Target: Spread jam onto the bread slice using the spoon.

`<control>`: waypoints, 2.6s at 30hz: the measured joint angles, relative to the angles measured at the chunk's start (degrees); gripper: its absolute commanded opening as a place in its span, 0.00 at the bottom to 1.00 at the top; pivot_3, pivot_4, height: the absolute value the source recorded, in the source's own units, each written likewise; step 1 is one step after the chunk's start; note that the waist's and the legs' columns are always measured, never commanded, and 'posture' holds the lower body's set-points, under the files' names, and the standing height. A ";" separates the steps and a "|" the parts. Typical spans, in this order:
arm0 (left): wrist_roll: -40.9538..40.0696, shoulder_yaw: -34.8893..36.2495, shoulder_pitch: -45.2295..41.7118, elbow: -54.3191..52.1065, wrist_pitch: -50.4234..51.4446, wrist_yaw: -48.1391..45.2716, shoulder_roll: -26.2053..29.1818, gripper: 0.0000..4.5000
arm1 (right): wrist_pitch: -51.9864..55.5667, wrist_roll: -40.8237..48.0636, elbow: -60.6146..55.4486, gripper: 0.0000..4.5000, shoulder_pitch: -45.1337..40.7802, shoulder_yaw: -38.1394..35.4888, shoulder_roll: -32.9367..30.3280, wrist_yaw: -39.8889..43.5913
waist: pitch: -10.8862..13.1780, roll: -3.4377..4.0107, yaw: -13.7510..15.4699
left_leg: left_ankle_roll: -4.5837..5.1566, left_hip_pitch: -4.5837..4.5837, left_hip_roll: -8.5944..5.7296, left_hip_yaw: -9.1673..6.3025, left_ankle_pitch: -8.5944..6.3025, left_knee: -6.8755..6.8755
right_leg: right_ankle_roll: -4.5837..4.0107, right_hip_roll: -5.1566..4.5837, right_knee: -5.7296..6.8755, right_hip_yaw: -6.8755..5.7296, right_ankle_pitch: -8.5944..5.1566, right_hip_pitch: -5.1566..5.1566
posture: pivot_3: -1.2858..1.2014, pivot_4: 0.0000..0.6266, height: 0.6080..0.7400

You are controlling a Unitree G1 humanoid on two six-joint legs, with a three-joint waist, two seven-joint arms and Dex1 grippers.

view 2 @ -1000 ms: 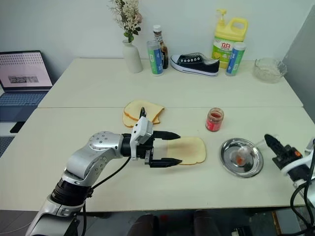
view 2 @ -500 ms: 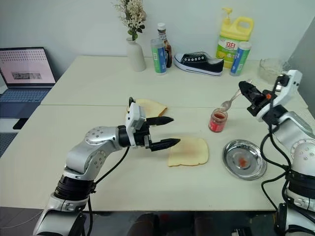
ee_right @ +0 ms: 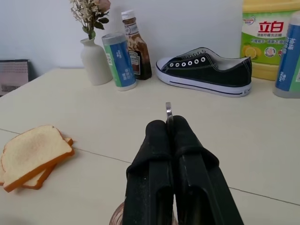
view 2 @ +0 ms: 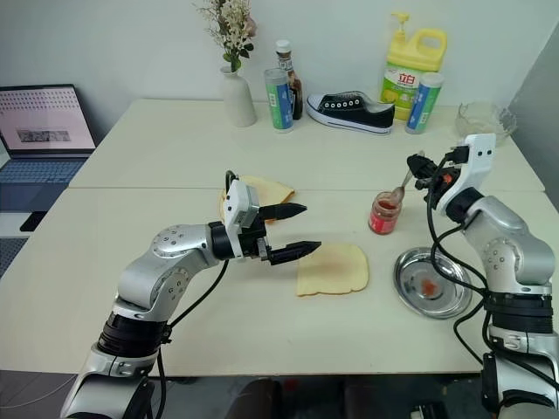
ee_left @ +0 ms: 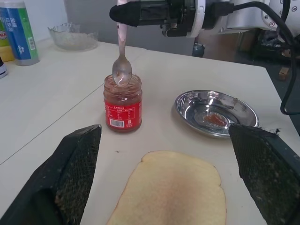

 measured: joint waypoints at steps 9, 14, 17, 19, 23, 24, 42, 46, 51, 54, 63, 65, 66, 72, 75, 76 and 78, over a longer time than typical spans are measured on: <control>0.00 0.01 -0.01 0.00 0.00 0.05 0.03 1.00 | -4.88 -8.90 -0.40 0.00 1.57 3.43 1.40 1.72 | 0.00 0.00 0.00 | 0.00 0.00 0.00 -0.01 0.00 0.00 | 0.00 -0.01 0.00 -0.01 0.00 0.00 | 0.52 0.24 1.00; -0.01 0.02 -0.01 0.00 0.00 0.29 0.03 1.00 | -8.68 -14.09 -0.42 0.00 3.44 5.43 1.83 2.45 | 0.00 0.00 -0.01 | -0.01 0.01 0.00 -0.01 0.00 0.01 | 0.00 -0.01 0.01 -0.01 0.00 0.00 | 0.52 0.24 1.00; -0.02 0.02 -0.01 0.00 0.00 0.37 0.03 1.00 | -9.27 -15.62 -0.52 0.00 4.35 5.70 2.71 2.62 | 0.00 0.00 -0.01 | -0.01 0.00 0.00 -0.01 0.00 0.01 | 0.00 -0.01 0.02 -0.01 0.00 0.00 | 0.52 0.24 1.00; -0.02 0.02 -0.01 0.00 0.00 0.44 0.03 1.00 | -9.09 -16.14 -0.52 0.00 4.87 5.74 3.96 2.35 | 0.00 0.00 0.00 | -0.01 0.01 0.00 -0.01 0.01 0.01 | 0.00 -0.01 0.02 -0.01 0.00 0.00 | 0.52 0.24 1.00; -0.02 0.01 -0.01 0.00 0.00 0.50 0.02 1.00 | -6.82 -15.35 -0.52 0.00 4.90 4.72 6.33 1.37 | 0.00 0.00 -0.01 | -0.01 0.01 0.01 -0.03 0.01 0.01 | -0.01 -0.01 0.04 -0.02 0.00 0.00 | 0.52 0.24 1.00; -0.02 0.02 -0.02 0.00 0.00 0.50 0.02 1.00 | -5.99 -14.87 -0.53 0.00 4.83 4.33 6.71 1.21 | 0.00 0.00 0.00 | -0.01 0.01 0.01 -0.03 0.01 0.01 | -0.01 -0.01 0.04 -0.02 0.00 0.00 | 0.52 0.24 1.00; 0.02 0.02 -0.02 0.05 -0.49 -0.17 -0.06 1.00 | 8.57 -2.92 -4.38 0.00 1.51 -7.65 10.91 -7.12 | 0.00 0.01 -0.03 | -0.01 0.01 0.00 -0.02 0.00 0.00 | -0.01 -0.01 0.04 -0.01 0.01 0.00 | 0.52 0.24 1.00; 0.06 0.01 -0.14 0.17 -0.54 -0.29 -0.09 1.00 | 10.20 0.01 -4.62 0.00 1.24 -10.15 12.60 -9.91 | 0.00 0.01 -0.04 | -0.01 0.01 0.00 -0.02 0.00 0.00 | -0.01 0.00 0.05 -0.01 0.01 0.00 | 0.52 0.24 1.00; 0.12 0.01 -0.40 0.50 -0.63 -0.47 -0.09 1.00 | 11.38 2.73 -5.10 0.00 0.55 -11.80 13.47 -12.34 | 0.00 0.01 -0.05 | 0.00 0.01 0.00 -0.03 0.00 0.00 | -0.01 -0.01 0.05 -0.02 0.01 0.00 | 0.52 0.24 1.00; 0.28 0.00 -0.64 0.74 -0.67 -0.58 -0.09 1.00 | 11.91 3.39 -5.64 0.00 0.55 -12.26 13.52 -13.18 | 0.00 0.01 -0.06 | 0.00 0.01 0.00 -0.02 0.00 0.00 | -0.01 0.00 0.05 -0.01 0.01 0.00 | 0.52 0.24 1.00; 0.40 0.00 -1.00 0.80 -0.81 -1.27 -0.08 1.00 | 10.53 1.58 -6.59 0.00 1.86 -9.31 12.12 -12.33 | 0.00 0.01 -0.09 | 0.00 0.00 0.00 -0.02 0.00 -0.01 | -0.01 0.00 0.03 -0.02 0.00 0.00 | 0.52 0.24 1.00; 0.45 0.00 -1.00 0.80 -0.81 -1.36 -0.08 1.00 | 8.83 -0.75 -6.61 0.00 2.58 -7.42 11.32 -11.40 | 0.00 0.01 -0.09 | 0.00 0.01 0.00 -0.01 0.00 0.00 | -0.01 0.00 0.04 -0.01 0.00 0.00 | 0.52 0.24 1.00; 0.46 0.00 -0.99 0.80 -0.81 -1.38 -0.08 1.00 | 7.88 -2.02 -6.61 0.00 2.83 -6.37 10.96 -10.85 | 0.00 0.01 -0.09 | 0.00 0.01 0.00 -0.01 0.00 0.00 | -0.01 0.00 0.04 -0.01 0.00 -0.01 | 0.52 0.24 1.00; 0.47 0.00 -0.99 0.79 -0.81 -1.37 -0.08 1.00 | 3.81 -6.55 -7.04 0.00 3.65 -2.24 10.52 -8.59 | 0.00 0.01 -0.09 | 0.00 0.00 0.00 -0.02 0.00 0.00 | -0.01 0.00 0.04 -0.02 0.00 -0.01 | 0.52 0.24 1.00; 0.47 0.00 -0.99 0.79 -0.80 -1.33 -0.08 1.00 | 3.66 -6.74 -7.24 0.00 4.19 -1.80 10.83 -8.31 | 0.00 0.01 -0.08 | -0.01 0.00 0.00 -0.02 0.00 0.00 | -0.01 0.00 0.04 -0.02 0.00 -0.01 | 0.52 0.24 1.00; 0.46 0.00 -0.99 0.79 -0.79 -1.31 -0.08 1.00 | 3.72 -6.70 -7.24 0.00 4.23 -1.81 10.91 -8.29 | 0.00 0.01 -0.08 | -0.01 0.01 0.00 -0.02 0.00 0.00 | -0.01 0.00 0.04 -0.01 0.00 -0.01 | 0.52 0.24 1.00; 0.46 0.00 -0.98 0.78 -0.78 -1.29 -0.08 1.00 | 3.90 -6.42 -7.36 0.00 4.24 -1.82 11.18 -8.26 | 0.00 0.01 -0.08 | 0.00 0.01 0.00 -0.02 0.00 0.00 | -0.01 0.00 0.04 -0.01 0.00 -0.01 | 0.52 0.24 1.00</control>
